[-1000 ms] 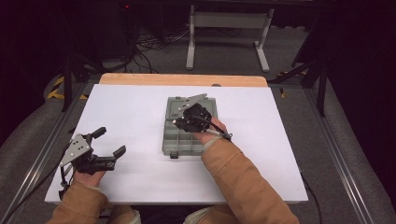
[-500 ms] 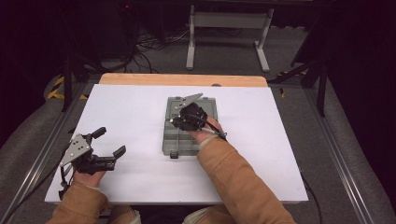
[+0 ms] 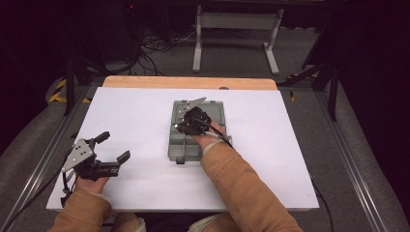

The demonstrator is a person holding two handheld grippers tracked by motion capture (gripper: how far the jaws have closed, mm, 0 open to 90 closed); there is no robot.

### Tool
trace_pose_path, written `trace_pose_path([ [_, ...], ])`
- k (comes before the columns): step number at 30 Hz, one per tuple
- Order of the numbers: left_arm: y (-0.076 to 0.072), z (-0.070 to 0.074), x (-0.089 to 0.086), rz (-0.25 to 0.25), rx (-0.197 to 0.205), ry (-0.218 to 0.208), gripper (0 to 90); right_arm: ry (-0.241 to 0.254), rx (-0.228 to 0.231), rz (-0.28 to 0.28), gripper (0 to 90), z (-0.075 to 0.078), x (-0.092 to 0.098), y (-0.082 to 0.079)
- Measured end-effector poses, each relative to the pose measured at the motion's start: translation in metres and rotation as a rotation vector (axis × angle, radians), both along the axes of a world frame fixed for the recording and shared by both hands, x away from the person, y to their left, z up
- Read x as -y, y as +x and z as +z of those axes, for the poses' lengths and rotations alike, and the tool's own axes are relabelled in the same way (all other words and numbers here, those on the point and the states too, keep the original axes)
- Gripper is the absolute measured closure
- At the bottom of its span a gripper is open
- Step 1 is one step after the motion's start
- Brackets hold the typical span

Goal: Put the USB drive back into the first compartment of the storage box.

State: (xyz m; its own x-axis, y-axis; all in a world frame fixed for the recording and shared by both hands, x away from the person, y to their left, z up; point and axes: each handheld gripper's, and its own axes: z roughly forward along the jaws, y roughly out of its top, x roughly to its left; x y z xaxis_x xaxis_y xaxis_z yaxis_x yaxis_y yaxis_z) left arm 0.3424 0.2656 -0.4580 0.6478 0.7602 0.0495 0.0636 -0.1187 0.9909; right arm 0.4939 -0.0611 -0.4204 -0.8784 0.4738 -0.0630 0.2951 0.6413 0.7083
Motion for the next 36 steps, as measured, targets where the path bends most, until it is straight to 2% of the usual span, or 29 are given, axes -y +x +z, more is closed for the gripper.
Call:
trace_pose_path([
  [22,0.0,0.0,0.0,0.0,-0.002,0.002,1.9,-0.031,-0.032,0.008,78.7,-0.015,-0.008,0.005],
  [28,0.0,0.0,0.0,0.0,0.002,-0.008,1.9,-0.038,-0.033,0.01,78.6,-0.016,-0.008,0.005],
  [36,0.0,0.0,0.0,0.0,-0.003,0.001,1.9,-0.043,-0.039,0.01,78.4,-0.017,-0.009,0.005],
])
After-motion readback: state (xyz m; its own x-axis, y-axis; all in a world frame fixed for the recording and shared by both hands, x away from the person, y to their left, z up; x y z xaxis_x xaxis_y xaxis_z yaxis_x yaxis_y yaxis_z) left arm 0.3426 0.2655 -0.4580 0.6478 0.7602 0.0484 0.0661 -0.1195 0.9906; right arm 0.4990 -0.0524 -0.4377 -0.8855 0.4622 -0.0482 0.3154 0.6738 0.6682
